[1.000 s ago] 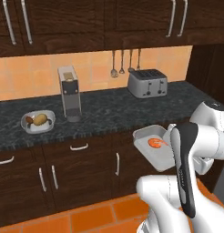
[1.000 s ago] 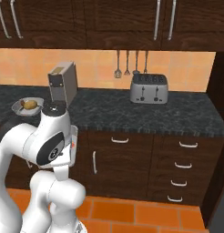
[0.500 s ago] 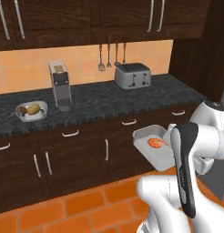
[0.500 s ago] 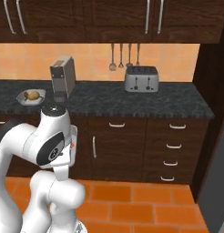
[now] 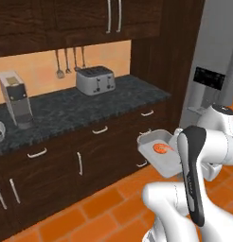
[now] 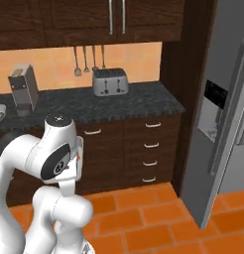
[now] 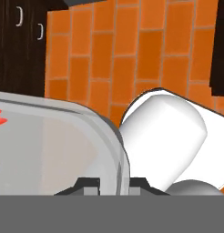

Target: Take the meat container that has the shrimp and place it on the second highest rack of the freezer. Then take the vegetable container that has the potato and mushroom and place it on the highest rack of the freezer.

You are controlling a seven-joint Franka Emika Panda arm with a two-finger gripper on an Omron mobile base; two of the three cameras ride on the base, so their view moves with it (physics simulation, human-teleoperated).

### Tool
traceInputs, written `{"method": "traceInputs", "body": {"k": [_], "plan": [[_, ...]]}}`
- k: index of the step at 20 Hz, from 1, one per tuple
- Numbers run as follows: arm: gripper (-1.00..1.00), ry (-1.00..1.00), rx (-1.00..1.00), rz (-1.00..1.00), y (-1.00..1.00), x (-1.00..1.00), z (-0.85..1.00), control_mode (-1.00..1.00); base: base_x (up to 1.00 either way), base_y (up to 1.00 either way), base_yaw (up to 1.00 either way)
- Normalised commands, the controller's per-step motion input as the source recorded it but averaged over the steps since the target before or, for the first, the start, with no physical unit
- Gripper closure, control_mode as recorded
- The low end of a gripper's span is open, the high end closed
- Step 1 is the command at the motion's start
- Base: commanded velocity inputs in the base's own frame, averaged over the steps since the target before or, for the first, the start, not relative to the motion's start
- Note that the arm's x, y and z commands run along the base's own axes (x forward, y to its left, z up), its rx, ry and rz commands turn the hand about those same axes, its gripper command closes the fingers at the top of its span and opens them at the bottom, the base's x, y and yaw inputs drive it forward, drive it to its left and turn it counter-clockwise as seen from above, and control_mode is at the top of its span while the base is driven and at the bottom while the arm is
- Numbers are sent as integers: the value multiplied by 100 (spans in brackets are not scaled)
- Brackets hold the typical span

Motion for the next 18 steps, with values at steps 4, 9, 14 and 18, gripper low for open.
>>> {"method": "traceInputs", "body": {"k": [4, 9, 14, 18], "plan": [[100, 0, 0, 0, 0, 0, 0, 100, -11, 0, -56], [100, 0, 0, 0, 0, 0, 0, 100, 1, -9, -59], [100, 0, 0, 0, 0, 0, 0, 100, 0, -34, -55], [100, 0, 0, 0, 0, 0, 0, 100, 13, -41, -59]]}}
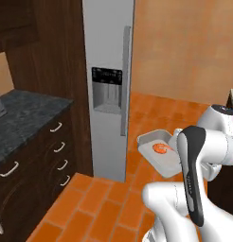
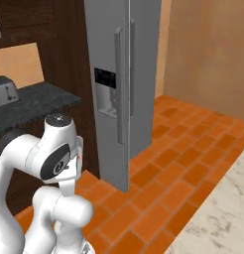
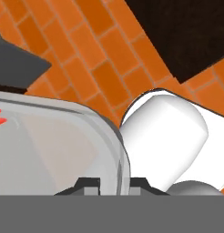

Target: Take the meat container that has the shrimp and place it on the second highest rack of the freezer. Then take the vegetable container that has the potato and mushroom and place it on the highest rack of the freezer.

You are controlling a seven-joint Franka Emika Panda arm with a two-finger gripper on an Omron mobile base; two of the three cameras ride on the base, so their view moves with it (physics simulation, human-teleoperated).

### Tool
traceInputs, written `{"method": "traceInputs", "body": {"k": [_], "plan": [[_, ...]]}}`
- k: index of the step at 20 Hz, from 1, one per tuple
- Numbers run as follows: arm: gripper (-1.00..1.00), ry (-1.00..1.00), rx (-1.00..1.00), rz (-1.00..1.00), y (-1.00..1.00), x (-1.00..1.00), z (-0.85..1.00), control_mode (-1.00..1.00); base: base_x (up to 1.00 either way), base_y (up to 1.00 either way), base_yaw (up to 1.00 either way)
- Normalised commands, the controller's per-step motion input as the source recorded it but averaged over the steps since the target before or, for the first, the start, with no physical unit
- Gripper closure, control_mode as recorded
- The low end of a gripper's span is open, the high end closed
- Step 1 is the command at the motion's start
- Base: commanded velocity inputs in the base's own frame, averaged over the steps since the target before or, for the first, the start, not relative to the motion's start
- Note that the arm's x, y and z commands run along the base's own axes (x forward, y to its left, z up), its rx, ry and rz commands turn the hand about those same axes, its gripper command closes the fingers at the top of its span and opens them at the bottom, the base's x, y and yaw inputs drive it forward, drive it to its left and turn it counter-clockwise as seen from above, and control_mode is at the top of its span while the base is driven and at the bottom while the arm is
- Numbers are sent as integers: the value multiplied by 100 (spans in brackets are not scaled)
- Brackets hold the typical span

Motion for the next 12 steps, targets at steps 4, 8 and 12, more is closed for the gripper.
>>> {"method": "traceInputs", "body": {"k": [4, 8, 12], "plan": [[100, 0, 0, 0, 0, 0, 0, 100, 47, -23, -56], [100, 0, 0, 0, 0, 0, 0, 100, 56, -8, -53], [100, 0, 0, 0, 0, 0, 0, 100, 63, 0, -35]]}}
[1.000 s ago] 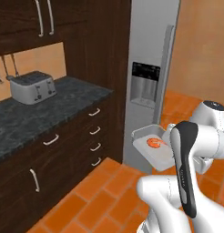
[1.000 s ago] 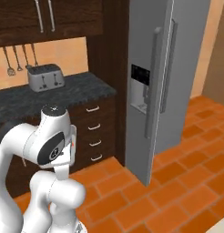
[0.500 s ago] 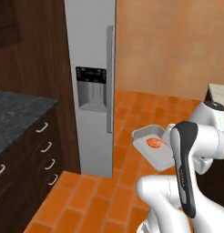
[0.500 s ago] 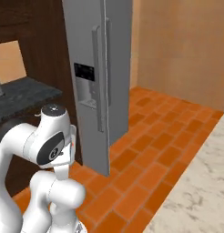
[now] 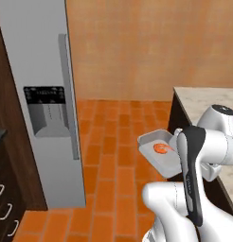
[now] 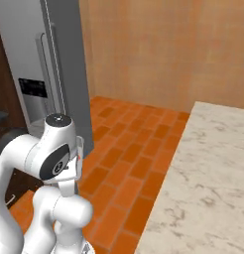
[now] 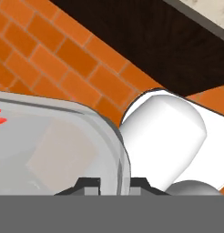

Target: Take the meat container that has the shrimp and place it on the second highest rack of the freezer. Then take the vegetable container that has the potato and mushroom and place it on the highest rack of the freezer.

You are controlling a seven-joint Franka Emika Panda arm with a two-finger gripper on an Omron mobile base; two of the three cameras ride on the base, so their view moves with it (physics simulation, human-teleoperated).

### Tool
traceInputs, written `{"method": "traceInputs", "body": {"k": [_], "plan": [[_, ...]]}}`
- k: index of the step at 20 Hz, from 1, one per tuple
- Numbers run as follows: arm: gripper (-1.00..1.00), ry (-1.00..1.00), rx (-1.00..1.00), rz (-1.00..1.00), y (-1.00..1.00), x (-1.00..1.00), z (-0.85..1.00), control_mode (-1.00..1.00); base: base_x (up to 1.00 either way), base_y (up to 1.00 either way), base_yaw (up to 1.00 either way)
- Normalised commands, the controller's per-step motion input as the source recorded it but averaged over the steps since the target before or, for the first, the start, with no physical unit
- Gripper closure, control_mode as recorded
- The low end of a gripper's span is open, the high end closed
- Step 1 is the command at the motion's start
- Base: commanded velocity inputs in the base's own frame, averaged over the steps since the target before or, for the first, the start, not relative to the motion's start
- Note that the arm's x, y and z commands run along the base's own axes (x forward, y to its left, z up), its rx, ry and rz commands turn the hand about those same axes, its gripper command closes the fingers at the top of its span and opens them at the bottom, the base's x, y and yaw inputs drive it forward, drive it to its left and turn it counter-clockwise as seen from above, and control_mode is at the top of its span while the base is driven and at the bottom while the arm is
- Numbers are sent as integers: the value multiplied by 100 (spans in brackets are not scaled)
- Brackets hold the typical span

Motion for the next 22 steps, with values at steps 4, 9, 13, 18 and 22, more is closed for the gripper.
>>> {"method": "traceInputs", "body": {"k": [4, 9, 13, 18, 22], "plan": [[100, 0, 0, 0, 0, 0, 0, 100, 67, 0, -27], [100, 0, 0, 0, 0, 0, 0, 100, 69, 0, -14], [100, 0, 0, 0, 0, 0, 0, 100, 74, 0, -7], [100, 0, 0, 0, 0, 0, 0, 100, 77, 0, 0], [100, 0, 0, 0, 0, 0, 0, 100, 82, 0, 0]]}}
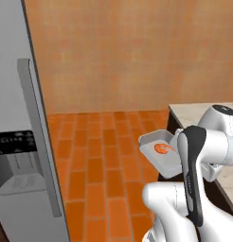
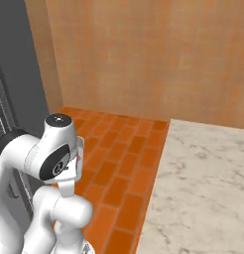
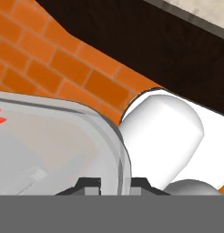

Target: Take the meat container that has the shrimp and place it on the second highest rack of the freezer. Then take the vegetable container that has the potato and mushroom and place it on the highest rack of the freezer.

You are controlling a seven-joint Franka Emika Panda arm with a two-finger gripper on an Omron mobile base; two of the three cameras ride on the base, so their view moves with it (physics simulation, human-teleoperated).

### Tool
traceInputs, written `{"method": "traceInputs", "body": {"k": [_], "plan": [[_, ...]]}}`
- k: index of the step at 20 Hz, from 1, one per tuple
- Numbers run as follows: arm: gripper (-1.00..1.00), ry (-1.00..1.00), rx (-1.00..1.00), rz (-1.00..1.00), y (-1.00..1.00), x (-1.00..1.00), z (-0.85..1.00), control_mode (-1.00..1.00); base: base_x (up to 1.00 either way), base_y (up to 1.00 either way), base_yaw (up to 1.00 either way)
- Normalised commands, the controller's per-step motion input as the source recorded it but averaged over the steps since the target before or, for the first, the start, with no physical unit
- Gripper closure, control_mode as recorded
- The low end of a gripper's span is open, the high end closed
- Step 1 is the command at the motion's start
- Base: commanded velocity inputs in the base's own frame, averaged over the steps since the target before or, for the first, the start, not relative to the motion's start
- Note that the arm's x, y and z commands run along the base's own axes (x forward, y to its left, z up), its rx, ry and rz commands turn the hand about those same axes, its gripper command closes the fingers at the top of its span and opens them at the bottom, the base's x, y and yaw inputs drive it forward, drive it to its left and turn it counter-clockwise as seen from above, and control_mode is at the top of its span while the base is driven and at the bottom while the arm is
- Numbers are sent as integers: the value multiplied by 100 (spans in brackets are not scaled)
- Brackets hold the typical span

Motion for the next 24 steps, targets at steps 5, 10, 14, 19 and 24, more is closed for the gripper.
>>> {"method": "traceInputs", "body": {"k": [5, 10, 14, 19, 24], "plan": [[100, 0, 0, 0, 0, 0, 0, 100, 80, 0, 0], [100, 0, 0, 0, 0, 0, 0, 100, 64, 1, 2], [100, 0, 0, 0, 0, 0, 0, 100, 70, 0, 9], [100, 0, 0, 0, 0, 0, 0, 100, 61, 0, 12], [100, 0, 0, 0, 0, 0, 0, 100, 41, 0, 17]]}}
